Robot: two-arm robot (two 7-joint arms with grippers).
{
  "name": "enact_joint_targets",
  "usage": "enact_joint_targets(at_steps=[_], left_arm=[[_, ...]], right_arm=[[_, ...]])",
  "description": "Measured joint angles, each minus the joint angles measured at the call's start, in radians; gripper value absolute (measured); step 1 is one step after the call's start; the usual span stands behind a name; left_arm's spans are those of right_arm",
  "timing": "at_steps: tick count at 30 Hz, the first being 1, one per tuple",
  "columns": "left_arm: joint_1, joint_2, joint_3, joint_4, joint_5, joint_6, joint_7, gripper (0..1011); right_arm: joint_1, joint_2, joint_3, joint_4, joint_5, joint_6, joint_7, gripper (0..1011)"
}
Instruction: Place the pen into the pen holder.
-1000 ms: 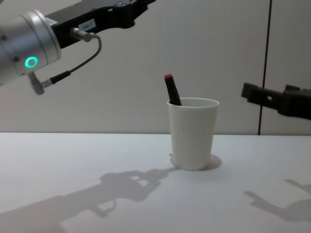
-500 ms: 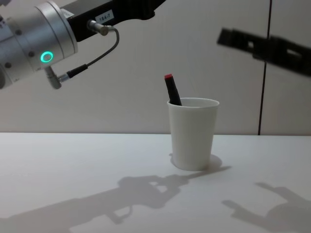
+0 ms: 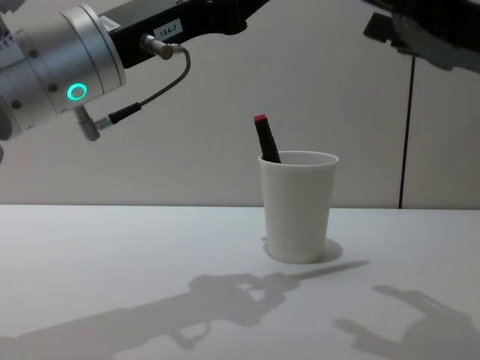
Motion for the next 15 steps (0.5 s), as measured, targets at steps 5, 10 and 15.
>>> enact_joint_targets(at_steps=[5, 10, 15], left_arm=[[-0.001, 0.005, 0.003, 0.000, -0.002, -0.003, 0.000, 189], [-0.004, 0.009, 0.007, 0.002, -0.005, -0.006, -0.001, 190], [-0.010, 0.012, 0.011, 0.008, -0.007, -0.009, -0.004, 189]], right_arm=[[0.003, -0.020, 0.015, 0.003, 0.028, 0.002, -0.023, 1001], [0.007, -0.050, 0.035, 0.010, 0.065, 0.001, -0.062, 1001], [0.010, -0.077, 0.051, 0.015, 0.099, 0.001, -0.093, 1001]])
